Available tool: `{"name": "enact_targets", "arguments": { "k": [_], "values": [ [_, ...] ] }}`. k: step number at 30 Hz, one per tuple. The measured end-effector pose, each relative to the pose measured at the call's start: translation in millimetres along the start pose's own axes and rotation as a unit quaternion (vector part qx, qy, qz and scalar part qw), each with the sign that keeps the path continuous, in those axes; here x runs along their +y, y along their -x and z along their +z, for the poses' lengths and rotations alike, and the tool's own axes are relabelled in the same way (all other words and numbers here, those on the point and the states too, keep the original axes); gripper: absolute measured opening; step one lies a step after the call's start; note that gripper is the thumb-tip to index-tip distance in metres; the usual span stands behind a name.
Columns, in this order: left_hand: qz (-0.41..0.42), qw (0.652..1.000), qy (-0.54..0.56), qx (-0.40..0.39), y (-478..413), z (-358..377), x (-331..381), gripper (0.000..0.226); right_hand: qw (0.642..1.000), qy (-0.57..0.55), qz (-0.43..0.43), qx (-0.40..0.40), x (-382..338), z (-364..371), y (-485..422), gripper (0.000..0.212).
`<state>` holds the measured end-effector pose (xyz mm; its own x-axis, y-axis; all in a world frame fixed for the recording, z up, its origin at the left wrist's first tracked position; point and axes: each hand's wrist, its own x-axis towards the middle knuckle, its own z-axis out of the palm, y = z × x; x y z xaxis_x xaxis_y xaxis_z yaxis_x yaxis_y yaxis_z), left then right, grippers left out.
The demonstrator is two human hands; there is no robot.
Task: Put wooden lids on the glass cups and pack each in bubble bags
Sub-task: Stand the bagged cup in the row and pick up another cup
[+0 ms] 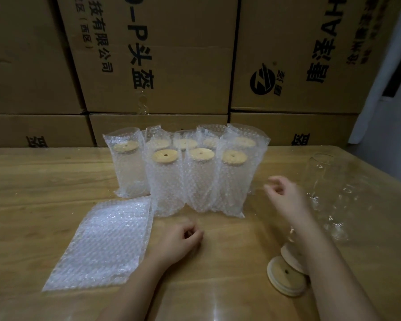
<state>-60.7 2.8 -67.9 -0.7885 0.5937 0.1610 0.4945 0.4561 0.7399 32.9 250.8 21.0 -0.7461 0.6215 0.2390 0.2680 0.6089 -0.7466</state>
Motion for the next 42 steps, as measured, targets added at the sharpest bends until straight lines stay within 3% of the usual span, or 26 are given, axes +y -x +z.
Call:
{"name": "enact_targets", "arguments": {
  "k": [2,4,8,10,15,19,23,26,32,35,42],
  "values": [
    [0.001,1.000,0.007,-0.022,5.7,0.0,1.3,0.025,0.982,0.097,-0.058,0.150,4.0,-29.1,7.2,0.026],
    [0.008,1.000,0.011,-0.016,8.6,0.1,3.3,0.025,0.951,0.191,-0.071,0.234,14.8,-51.3,10.8,0.033],
    [0.003,1.000,-0.008,-0.004,12.3,0.1,9.6,0.027,0.943,0.295,0.068,0.137,29.5,-70.6,16.4,0.059],
    [0.002,1.000,-0.013,0.004,15.4,-1.0,12.6,0.028,0.942,0.303,0.069,0.126,33.5,-72.9,18.9,0.057],
    [-0.003,0.999,-0.006,0.034,22.7,-4.5,20.4,0.032,0.968,0.204,-0.042,0.141,23.1,-69.5,29.6,0.051],
    [-0.051,0.992,0.097,0.054,28.4,-8.1,17.6,0.034,0.958,-0.016,-0.138,0.250,1.3,-58.0,44.4,0.048],
    [-0.107,0.959,0.231,0.126,29.0,-13.8,10.2,0.033,0.874,-0.376,-0.103,0.288,-20.9,-35.2,54.1,0.040],
    [-0.115,0.903,0.380,0.161,28.4,-17.4,8.6,0.031,0.833,-0.502,-0.046,0.227,-31.1,0.7,60.8,0.036],
    [-0.133,0.855,0.489,0.111,26.0,-18.6,11.9,0.035,0.886,-0.452,-0.053,0.083,-34.0,79.1,84.6,0.036],
    [-0.112,0.866,0.477,0.098,27.2,-15.7,7.9,0.058,0.891,-0.449,-0.059,0.044,-30.6,90.0,90.4,0.034],
    [-0.100,0.868,0.471,0.124,21.2,-14.5,4.9,0.055,0.907,-0.409,-0.099,0.021,-27.0,99.3,98.8,0.028]
  ]
}}
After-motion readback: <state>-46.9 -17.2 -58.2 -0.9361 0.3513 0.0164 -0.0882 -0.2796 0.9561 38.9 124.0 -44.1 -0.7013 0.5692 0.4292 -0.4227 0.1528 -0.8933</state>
